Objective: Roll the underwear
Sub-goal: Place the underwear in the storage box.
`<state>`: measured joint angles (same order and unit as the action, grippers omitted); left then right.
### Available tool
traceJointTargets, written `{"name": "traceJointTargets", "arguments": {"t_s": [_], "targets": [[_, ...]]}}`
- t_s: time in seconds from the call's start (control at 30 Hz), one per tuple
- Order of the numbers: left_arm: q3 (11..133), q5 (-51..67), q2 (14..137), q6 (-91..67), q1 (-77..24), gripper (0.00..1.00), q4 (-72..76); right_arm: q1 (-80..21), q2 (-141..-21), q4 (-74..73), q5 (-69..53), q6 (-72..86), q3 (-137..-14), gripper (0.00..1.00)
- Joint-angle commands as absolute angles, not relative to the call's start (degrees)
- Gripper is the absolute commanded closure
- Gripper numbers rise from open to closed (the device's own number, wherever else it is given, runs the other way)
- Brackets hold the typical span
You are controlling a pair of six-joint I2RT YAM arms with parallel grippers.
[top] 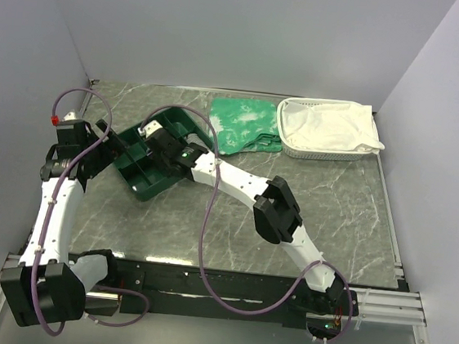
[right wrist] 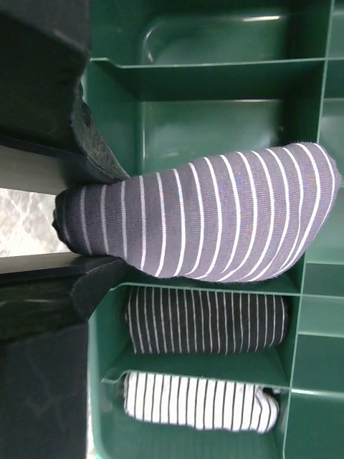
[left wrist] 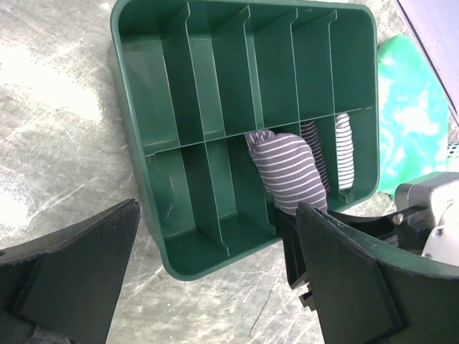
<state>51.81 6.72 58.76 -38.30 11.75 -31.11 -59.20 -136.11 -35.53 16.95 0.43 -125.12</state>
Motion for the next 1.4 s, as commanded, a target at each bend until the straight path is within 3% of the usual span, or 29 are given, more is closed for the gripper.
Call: {"name": "traceJointTargets", "arguments": {"t_s": [0.0,0.63,1.1,1.27,1.37], "targets": [[51.59,8.09,58.80,-36.83,12.22,0.03,-29.71,-58.54,-138.43,-34.19,13.80,4.04,-127.79,1.00],[49.92,9.67,59.94,-36.91,12.83,0.03,-28.30,-55.19,-133.77,-29.35,7.82,10.20,-114.44,1.00],[48.78,10.20,59.41,-37.09,12.92,0.03,-28.21,-55.72,-134.39,-41.31,7.03,10.19,-119.45,1.00],[48.25,10.63,59.59,-37.27,13.09,0.03,-27.60,-55.72,-130.17,-39.46,5.63,10.02,-114.09,0.93],[47.90,10.55,59.77,-37.27,13.09,0.03,-27.42,-55.72,-130.34,-40.60,4.66,9.41,-115.04,0.81]]}}
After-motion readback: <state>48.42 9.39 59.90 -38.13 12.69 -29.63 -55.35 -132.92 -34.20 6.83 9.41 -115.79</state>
